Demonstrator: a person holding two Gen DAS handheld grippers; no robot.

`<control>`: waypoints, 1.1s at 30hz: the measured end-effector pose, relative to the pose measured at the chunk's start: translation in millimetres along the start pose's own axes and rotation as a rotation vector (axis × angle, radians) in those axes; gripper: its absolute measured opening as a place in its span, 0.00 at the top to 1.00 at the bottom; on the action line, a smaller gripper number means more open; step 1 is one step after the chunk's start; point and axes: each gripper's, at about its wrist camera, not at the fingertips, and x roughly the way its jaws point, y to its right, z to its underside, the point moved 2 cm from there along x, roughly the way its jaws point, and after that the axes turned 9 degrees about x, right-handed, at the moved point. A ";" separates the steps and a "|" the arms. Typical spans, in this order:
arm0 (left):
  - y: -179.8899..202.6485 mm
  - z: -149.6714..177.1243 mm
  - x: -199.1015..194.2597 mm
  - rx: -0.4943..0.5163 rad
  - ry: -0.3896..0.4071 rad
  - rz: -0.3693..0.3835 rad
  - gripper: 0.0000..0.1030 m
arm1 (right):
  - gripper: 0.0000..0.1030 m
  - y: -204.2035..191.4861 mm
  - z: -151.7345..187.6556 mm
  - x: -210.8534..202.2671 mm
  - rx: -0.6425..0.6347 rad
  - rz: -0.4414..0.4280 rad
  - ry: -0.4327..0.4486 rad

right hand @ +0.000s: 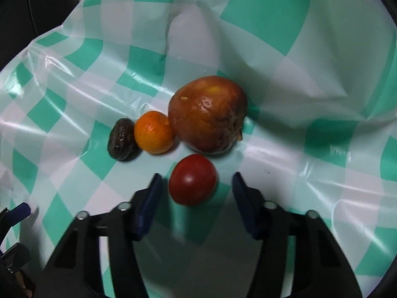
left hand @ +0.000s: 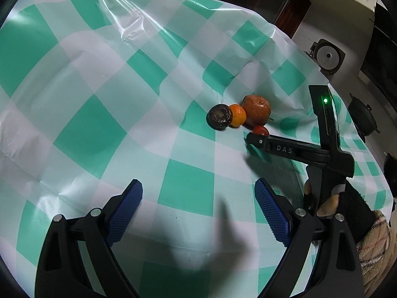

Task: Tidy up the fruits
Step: 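Grasp a dark mangosteen with the left tool while the right tool grasps a red tomato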

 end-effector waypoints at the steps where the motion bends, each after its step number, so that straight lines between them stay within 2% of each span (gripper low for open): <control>1: -0.4 0.3 0.6 -0.004 -0.003 -0.003 0.14 | 0.60 -0.9 -0.4 0.2 -0.004 -0.001 0.003; 2: -0.4 0.5 1.4 -0.005 -0.008 -0.006 0.14 | 0.65 -2.0 0.3 -0.3 -0.010 -0.014 0.006; 6: -0.5 1.7 5.3 -0.005 -0.034 -0.016 0.14 | 0.65 -0.1 7.0 -12.4 0.005 -0.048 0.035; 9: 0.5 2.1 9.7 -0.002 -0.064 -0.030 0.14 | 0.65 18.0 18.0 -39.7 0.100 -0.115 0.082; 11: 1.0 -0.2 14.1 -0.001 -0.088 -0.048 0.14 | 0.65 31.8 29.3 -60.3 0.131 -0.099 0.137; 13: 6.3 -4.6 19.7 0.015 -0.099 -0.063 0.14 | 0.65 43.1 40.2 -73.0 0.147 -0.042 0.180; 15: 20.3 -14.2 30.3 0.062 -0.102 -0.089 0.14 | 0.65 51.8 45.9 -78.4 0.138 -0.009 0.217; 17: 40.6 -28.5 48.3 0.135 -0.114 -0.146 0.14 | 0.65 61.7 48.1 -75.6 0.167 -0.002 0.233; 21: 61.8 -54.5 87.3 0.292 -0.157 -0.262 0.17 | 0.65 79.3 54.9 -83.1 0.204 -0.082 0.247; 22: 61.5 -59.7 94.7 0.301 -0.171 -0.263 0.24 | 0.65 83.2 56.9 -85.0 0.212 -0.101 0.244; 23: 59.7 -64.9 101.6 0.299 -0.187 -0.247 0.26 | 0.65 85.6 56.0 -84.1 0.224 -0.117 0.240; 24: 55.7 -71.4 108.7 0.284 -0.200 -0.217 0.27 | 0.65 88.7 55.8 -82.8 0.238 -0.136 0.233; 27: 46.0 -83.6 120.6 0.244 -0.208 -0.194 0.31 | 0.65 91.5 53.2 -76.5 0.267 -0.159 0.216; 30: 40.5 -87.7 129.0 0.201 -0.210 -0.148 0.39 | 0.65 89.8 53.5 -76.0 0.259 -0.170 0.213; 33: 38.3 -86.7 131.1 0.203 -0.183 -0.155 0.41 | 0.65 90.9 54.2 -76.9 0.267 -0.176 0.215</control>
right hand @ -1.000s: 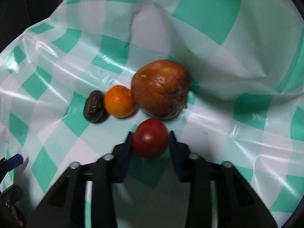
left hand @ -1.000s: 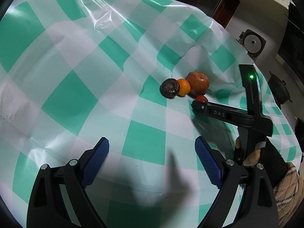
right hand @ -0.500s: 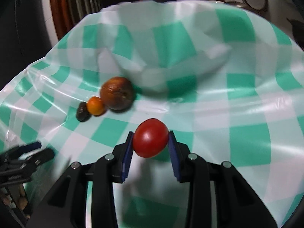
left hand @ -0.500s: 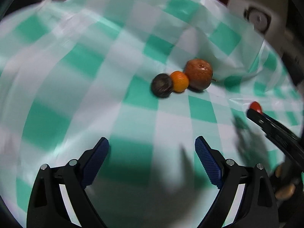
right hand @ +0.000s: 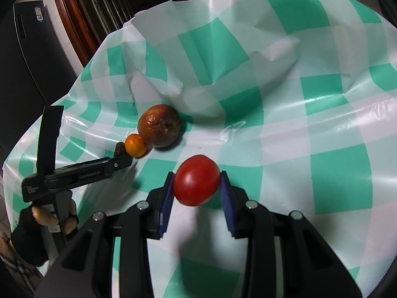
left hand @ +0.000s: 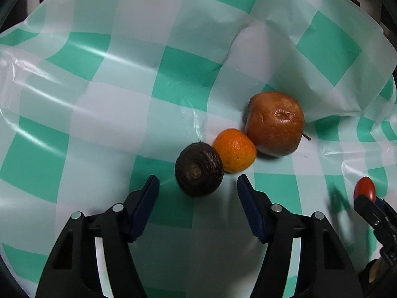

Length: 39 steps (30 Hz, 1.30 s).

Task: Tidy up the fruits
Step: 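Grasp a dark mangosteen with the left tool while the right tool grasps a red tomato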

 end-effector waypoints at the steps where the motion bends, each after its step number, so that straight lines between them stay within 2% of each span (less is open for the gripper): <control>1: -1.1 0.7 0.2 -0.003 0.009 -0.003 0.42 | 0.64 -0.2 0.2 -0.1 0.000 -0.001 -0.001; 7: -9.5 -1.4 3.7 -0.013 0.022 -0.017 0.50 | 0.64 0.2 0.9 -2.4 0.002 -0.003 -0.002; 15: -7.5 -2.7 4.5 0.040 0.013 -0.055 0.50 | 0.64 1.0 -0.1 -2.6 0.003 -0.004 -0.001; 20: 6.5 -4.1 1.4 0.197 -0.021 -0.077 0.50 | 0.64 0.7 0.4 -4.5 0.008 -0.001 0.002; 24: 1.9 -11.4 4.7 0.222 -0.033 -0.075 0.50 | 0.64 0.0 -0.2 -3.6 0.007 0.001 -0.003; 26: 1.0 -14.5 5.5 0.223 -0.033 -0.072 0.52 | 0.64 0.2 -0.5 -3.6 0.008 0.000 -0.003; 27: 0.8 -15.1 5.1 0.220 -0.032 -0.055 0.62 | 0.64 0.4 -0.4 -3.5 0.009 0.000 -0.004; 28: 1.1 -15.0 4.8 0.216 -0.028 -0.051 0.63 | 0.64 0.2 -0.4 -3.6 0.007 -0.002 -0.004; 32: 6.6 1.6 -7.1 0.207 0.007 -0.089 0.63 | 0.65 0.9 -1.0 -4.3 0.014 -0.006 -0.002; 33: 17.6 4.4 -10.6 0.208 0.015 -0.095 0.63 | 0.65 0.9 -1.1 -4.2 0.015 -0.008 -0.002; 37: 25.4 25.1 -44.1 0.186 0.069 -0.124 0.63 | 0.64 1.1 -1.5 -5.6 0.020 -0.034 -0.001; 39: 24.0 38.0 -66.4 0.150 0.096 -0.112 0.63 | 0.58 -2.5 0.0 -1.7 0.000 -0.063 -0.034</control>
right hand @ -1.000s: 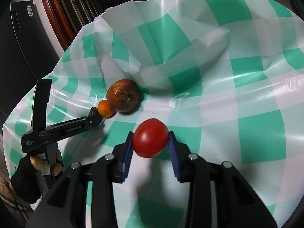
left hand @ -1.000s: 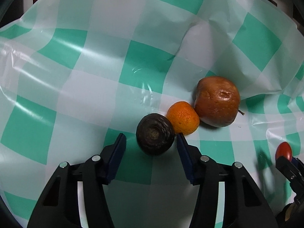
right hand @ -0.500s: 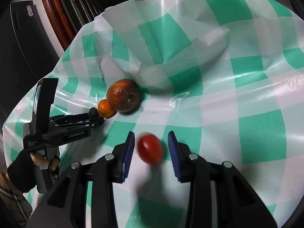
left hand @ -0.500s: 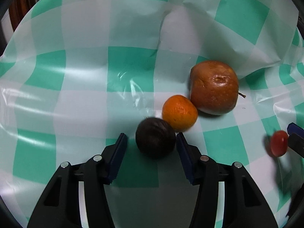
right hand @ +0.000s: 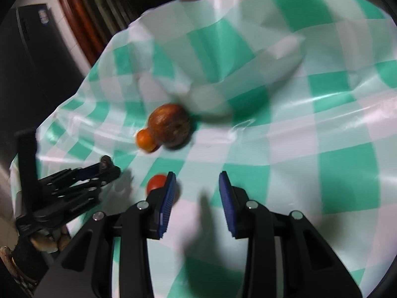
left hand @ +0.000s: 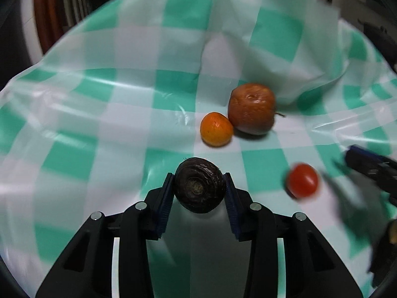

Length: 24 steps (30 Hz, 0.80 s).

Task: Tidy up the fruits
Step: 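Grasp a dark mangosteen with the left tool while the right tool grasps a red tomato, then carry the mangosteen and tomato over the white box with both tools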

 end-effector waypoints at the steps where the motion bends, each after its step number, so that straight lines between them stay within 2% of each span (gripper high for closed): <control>1: -0.1 6.3 -10.3 -0.005 0.006 -0.004 0.63 | 0.45 -4.3 1.5 2.0 -0.021 -0.017 -0.019; 2: 2.6 15.1 -23.8 0.020 0.013 -0.041 0.63 | 0.34 -8.9 2.6 2.5 -0.042 -0.035 -0.027; 4: 9.6 26.4 -38.8 0.059 0.026 -0.066 0.63 | 0.26 -21.3 5.0 7.9 -0.097 -0.039 -0.053; 7: 9.8 40.3 -55.9 0.062 0.025 -0.046 0.63 | 0.26 -31.1 5.5 30.3 -0.149 0.028 -0.145; 11: 19.6 48.5 -49.0 0.029 0.008 -0.023 0.63 | 0.26 -35.7 3.4 52.5 -0.167 0.101 -0.201; 15: 30.5 49.3 -40.7 0.014 -0.006 -0.019 0.63 | 0.36 -47.5 7.6 61.2 -0.246 0.165 -0.203; 20: 29.7 50.1 -41.0 0.008 -0.013 -0.028 0.63 | 0.62 -51.1 11.2 61.4 -0.284 0.241 -0.175; 22: 30.5 50.8 -41.3 0.010 -0.016 -0.037 0.63 | 0.67 -52.8 13.1 60.7 -0.299 0.240 -0.171; 24: 31.7 51.9 -41.0 0.013 -0.023 -0.046 0.63 | 0.68 -53.9 15.2 59.5 -0.311 0.249 -0.164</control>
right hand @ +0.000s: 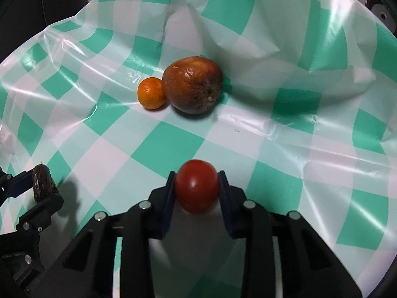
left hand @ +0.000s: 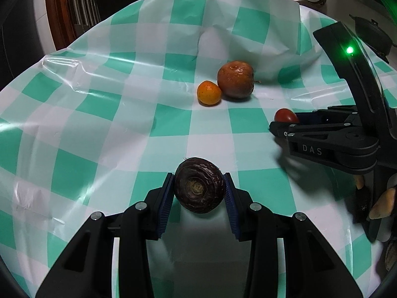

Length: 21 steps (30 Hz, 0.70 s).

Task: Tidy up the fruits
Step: 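Carry the mangosteen and tomato over the white box with both tools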

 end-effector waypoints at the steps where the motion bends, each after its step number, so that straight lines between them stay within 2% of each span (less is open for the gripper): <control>1: 0.4 0.4 0.3 0.000 -0.003 -0.002 0.63 | 0.68 -3.0 0.3 1.0 -0.002 0.000 0.001; 5: 1.1 3.4 -1.0 -0.003 -0.014 -0.015 0.63 | 0.68 2.3 2.3 -3.7 0.025 -0.040 0.012; 10: -1.6 10.0 -6.8 -0.009 -0.020 -0.027 0.63 | 0.68 21.8 11.2 -24.0 0.112 -0.161 0.027; 12: -3.3 14.6 -11.1 -0.013 -0.024 -0.031 0.63 | 0.68 22.4 14.7 -31.2 0.119 -0.184 0.028; 21: -14.2 46.0 -50.5 0.010 -0.013 -0.057 0.63 | 0.68 -12.3 32.9 -86.1 0.054 -0.229 0.071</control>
